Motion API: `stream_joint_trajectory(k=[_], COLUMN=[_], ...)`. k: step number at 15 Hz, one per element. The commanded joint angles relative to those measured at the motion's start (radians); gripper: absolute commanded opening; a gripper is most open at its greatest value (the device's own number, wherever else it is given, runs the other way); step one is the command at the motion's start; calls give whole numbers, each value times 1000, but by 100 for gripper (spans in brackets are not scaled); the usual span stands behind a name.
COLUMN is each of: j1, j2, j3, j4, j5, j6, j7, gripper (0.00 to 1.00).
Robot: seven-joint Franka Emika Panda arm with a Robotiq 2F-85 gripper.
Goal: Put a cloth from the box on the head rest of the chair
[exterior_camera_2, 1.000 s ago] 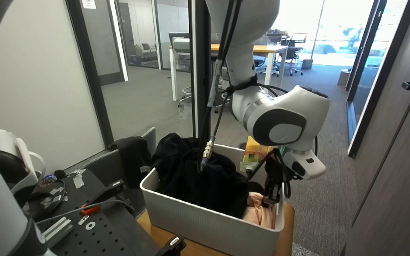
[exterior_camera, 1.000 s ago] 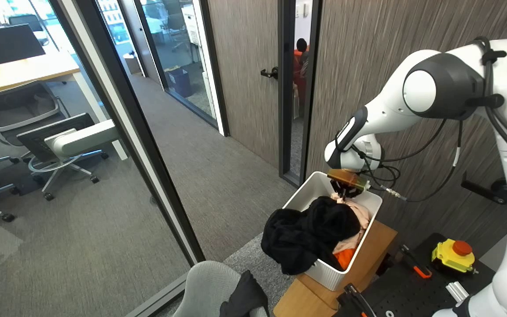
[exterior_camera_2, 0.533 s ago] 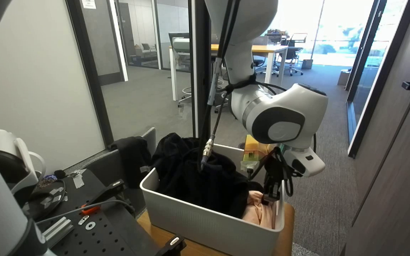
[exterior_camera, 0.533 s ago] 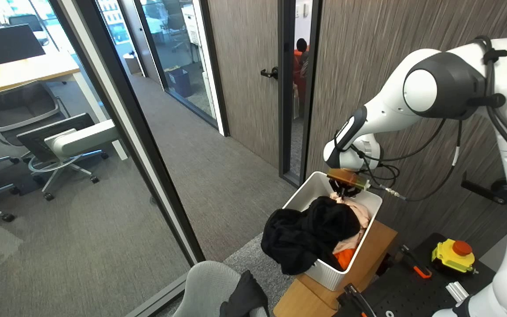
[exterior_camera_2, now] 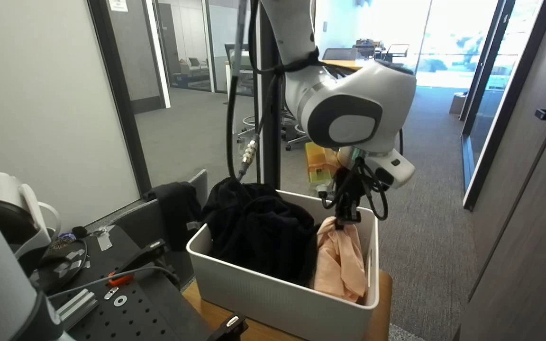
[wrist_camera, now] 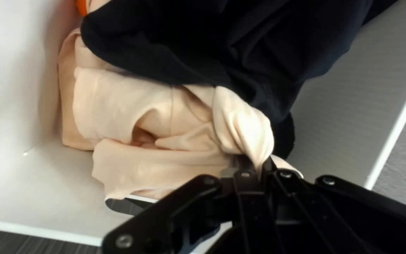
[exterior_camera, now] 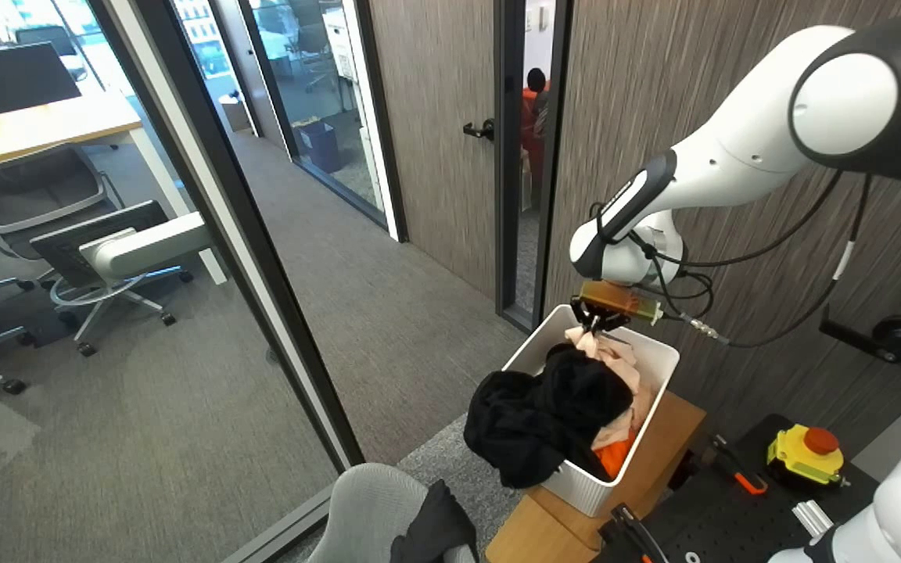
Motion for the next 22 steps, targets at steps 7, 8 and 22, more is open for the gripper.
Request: stream_joint_trajectory(k=[7, 8, 22], j1=[26, 45, 324], j2=[-553, -598, -724], j3=[58, 45, 95], j4=[-252, -253, -20], j5=[254, 241, 113], j6=[-223, -258, -353], j7=[-448, -446, -338], gripper=[7, 7, 7])
